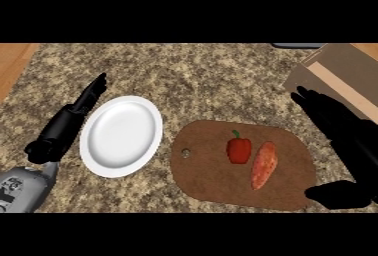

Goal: Pick the bell pepper from the cutting board and place it in the cardboard box

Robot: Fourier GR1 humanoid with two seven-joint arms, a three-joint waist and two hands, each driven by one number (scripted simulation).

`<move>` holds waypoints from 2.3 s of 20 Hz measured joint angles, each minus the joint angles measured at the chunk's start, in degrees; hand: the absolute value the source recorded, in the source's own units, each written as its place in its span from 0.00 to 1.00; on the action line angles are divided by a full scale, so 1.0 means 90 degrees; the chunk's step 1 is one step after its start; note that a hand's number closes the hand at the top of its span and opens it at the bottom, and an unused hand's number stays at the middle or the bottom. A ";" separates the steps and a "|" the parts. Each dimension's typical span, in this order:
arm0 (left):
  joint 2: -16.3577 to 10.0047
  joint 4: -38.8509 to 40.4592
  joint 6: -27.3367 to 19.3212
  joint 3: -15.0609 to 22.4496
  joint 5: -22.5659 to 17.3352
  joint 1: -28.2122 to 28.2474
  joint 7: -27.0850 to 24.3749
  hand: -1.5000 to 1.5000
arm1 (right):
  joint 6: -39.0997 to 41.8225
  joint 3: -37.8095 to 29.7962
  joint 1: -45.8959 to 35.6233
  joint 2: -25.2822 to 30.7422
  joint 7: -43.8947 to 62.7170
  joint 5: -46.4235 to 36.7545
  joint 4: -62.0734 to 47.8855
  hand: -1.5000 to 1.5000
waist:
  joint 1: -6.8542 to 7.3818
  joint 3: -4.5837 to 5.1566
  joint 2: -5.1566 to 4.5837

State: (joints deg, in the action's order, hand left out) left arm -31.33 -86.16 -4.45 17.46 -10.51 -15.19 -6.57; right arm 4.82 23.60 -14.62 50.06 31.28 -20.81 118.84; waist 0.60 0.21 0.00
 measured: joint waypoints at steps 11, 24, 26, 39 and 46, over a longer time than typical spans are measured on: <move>0.0214 0.0251 0.0191 -0.0065 0.0166 -0.0133 -0.0108 0.50 | 0.2045 0.1611 -0.2008 -0.1679 0.2802 0.0011 -0.0496 0.00 | 0.0066 -0.0001 -0.0002; 0.0392 0.0148 0.0206 -0.0296 0.0421 0.0024 0.0010 0.50 | 0.2161 0.2227 -0.2190 -0.3175 0.3261 -0.0651 -0.1843 0.00 | -0.0043 -0.0016 0.0009; 0.0370 0.0076 0.0267 -0.0343 0.0427 0.0132 -0.0026 0.50 | 0.2172 0.2225 -0.2170 -0.3241 0.3194 -0.0869 -0.2080 0.00 | -0.0032 -0.0017 0.0009; 0.0558 0.0009 0.0567 -0.0646 0.0575 0.0066 0.0207 0.50 | 0.2410 0.2003 -0.1958 -0.3811 0.2863 -0.1965 -0.3009 0.00 | -0.0057 -0.0021 0.0003; 0.0742 -0.0099 0.0734 -0.0833 0.0826 0.0198 0.0194 0.50 | 0.2572 0.1659 -0.1718 -0.4019 0.2422 -0.2533 -0.3455 0.00 | -0.0051 -0.0023 0.0003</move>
State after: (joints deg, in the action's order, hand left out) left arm -24.65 -87.06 2.16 9.96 -3.08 -13.41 -4.82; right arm 27.97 38.53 -30.08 13.90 53.08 -43.60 87.74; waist 0.14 0.00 0.02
